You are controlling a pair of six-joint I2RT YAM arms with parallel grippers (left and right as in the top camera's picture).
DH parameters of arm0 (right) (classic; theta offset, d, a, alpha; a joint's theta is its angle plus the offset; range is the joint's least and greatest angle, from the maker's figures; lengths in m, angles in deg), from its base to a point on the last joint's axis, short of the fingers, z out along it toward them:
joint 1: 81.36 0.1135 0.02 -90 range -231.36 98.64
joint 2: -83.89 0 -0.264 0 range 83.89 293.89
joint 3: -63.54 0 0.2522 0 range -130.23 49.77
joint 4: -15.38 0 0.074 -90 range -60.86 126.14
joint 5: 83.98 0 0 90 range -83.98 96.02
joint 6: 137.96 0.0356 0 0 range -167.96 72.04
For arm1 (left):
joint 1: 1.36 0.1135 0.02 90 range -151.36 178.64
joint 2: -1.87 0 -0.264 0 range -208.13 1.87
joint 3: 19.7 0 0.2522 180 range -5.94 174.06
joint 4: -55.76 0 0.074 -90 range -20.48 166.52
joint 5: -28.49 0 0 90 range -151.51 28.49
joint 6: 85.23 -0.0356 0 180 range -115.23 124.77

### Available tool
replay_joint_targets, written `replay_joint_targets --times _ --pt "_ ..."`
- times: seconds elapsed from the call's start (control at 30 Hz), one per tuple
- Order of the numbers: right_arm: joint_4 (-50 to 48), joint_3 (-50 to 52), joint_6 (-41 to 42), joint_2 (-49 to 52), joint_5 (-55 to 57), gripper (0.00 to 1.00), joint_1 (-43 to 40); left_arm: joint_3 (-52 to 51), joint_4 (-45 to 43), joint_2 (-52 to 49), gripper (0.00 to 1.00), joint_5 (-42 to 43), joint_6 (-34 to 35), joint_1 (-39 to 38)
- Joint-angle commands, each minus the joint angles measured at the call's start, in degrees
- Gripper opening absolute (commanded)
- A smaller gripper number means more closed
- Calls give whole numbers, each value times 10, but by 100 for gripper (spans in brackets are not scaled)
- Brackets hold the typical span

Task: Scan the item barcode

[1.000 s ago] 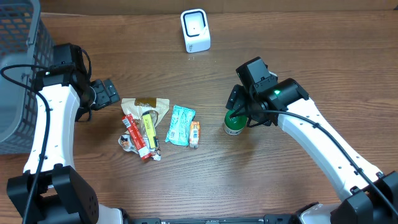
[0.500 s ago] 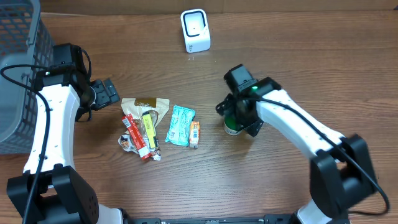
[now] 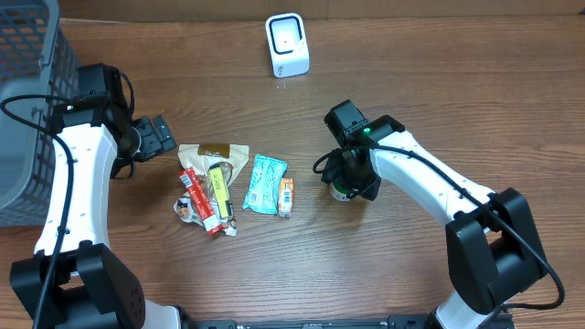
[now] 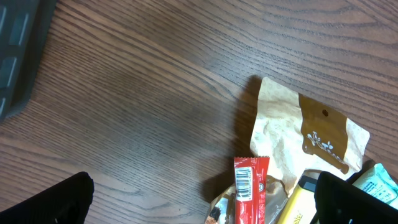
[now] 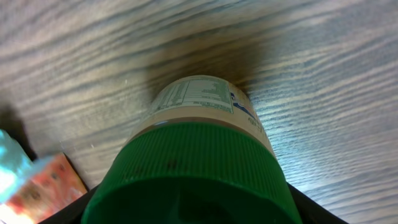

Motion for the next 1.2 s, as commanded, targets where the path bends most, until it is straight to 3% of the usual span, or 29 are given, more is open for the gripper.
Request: replay_joint_targets --times 0.0,0.3,0.5,1.17 --pt "9 -2 -121 -3 3 68 7 11 0 2 100 2 -11 -1" --pt "76 -66 -147 -3 62 68 7 11 0 2 100 2 -11 -1" --pt "50 -70 -76 -3 59 68 22 11 0 2 100 2 -11 -1" --pt "-6 -45 -27 0 55 69 74 11 0 2 100 2 -11 -1"
